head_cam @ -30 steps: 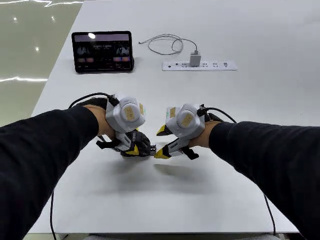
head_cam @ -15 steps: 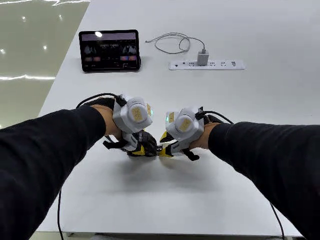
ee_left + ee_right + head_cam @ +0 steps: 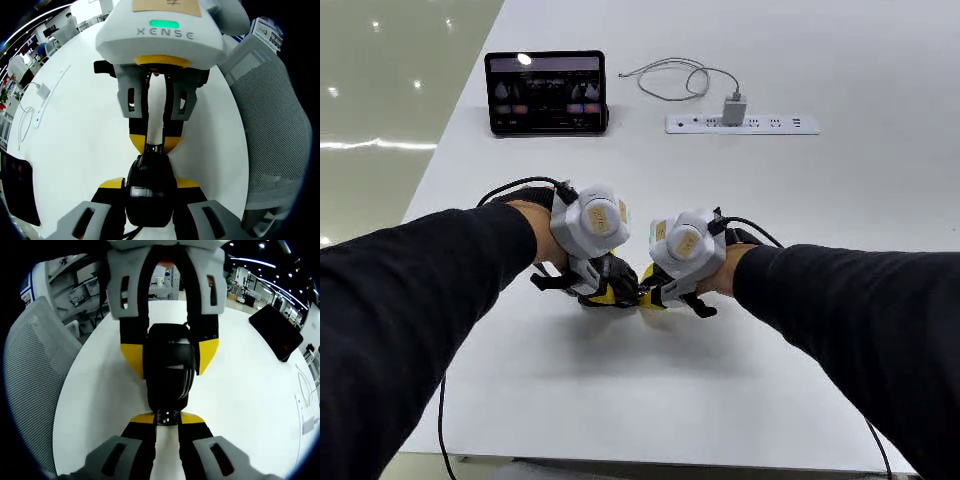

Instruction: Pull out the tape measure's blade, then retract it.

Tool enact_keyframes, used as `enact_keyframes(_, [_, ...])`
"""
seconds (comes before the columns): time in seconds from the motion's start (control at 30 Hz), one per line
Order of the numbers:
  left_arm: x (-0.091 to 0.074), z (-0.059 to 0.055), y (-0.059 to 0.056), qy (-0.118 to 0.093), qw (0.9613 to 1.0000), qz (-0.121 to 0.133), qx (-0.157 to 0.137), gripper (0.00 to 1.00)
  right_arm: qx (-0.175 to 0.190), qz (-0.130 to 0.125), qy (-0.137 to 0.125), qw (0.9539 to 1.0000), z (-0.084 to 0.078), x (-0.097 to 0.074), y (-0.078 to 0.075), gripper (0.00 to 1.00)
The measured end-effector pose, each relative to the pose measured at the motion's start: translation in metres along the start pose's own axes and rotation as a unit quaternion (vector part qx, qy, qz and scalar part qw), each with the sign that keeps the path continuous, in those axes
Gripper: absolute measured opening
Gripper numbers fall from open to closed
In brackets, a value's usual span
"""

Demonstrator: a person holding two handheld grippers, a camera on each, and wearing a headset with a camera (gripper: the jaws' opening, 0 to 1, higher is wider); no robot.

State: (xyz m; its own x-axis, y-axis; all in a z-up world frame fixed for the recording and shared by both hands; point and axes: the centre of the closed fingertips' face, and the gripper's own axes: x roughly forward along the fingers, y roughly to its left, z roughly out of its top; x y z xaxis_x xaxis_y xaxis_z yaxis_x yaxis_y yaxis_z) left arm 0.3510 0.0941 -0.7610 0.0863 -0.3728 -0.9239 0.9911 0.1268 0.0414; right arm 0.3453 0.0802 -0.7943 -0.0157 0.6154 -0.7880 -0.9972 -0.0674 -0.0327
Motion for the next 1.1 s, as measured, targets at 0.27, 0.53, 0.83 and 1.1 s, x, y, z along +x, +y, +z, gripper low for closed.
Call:
enact_keyframes(0.27, [-0.001, 0.000, -0.001, 0.001, 1.0000, 0.000, 0.000, 0.31, 0.005, 0.007, -0.001, 1.0000, -0.003, -0.002, 0.000, 0.09])
enact_keyframes(0.53, [-0.002, 0.000, -0.001, 0.002, 1.0000, 0.001, 0.003, 0.31, 0.008, 0.002, 0.001, 1.0000, -0.005, -0.003, -0.001, 0.08])
enact_keyframes(0.83, [-0.002, -0.001, 0.000, 0.000, 1.0000, 0.002, -0.002, 0.31, 0.009, -0.002, 0.012, 0.9999, -0.013, -0.009, -0.004, 0.08])
enact_keyframes(1.1, [0.000, -0.003, 0.002, 0.004, 1.0000, 0.003, 0.002, 0.31, 0.015, -0.009, 0.013, 0.9998, -0.019, -0.014, -0.002, 0.08])
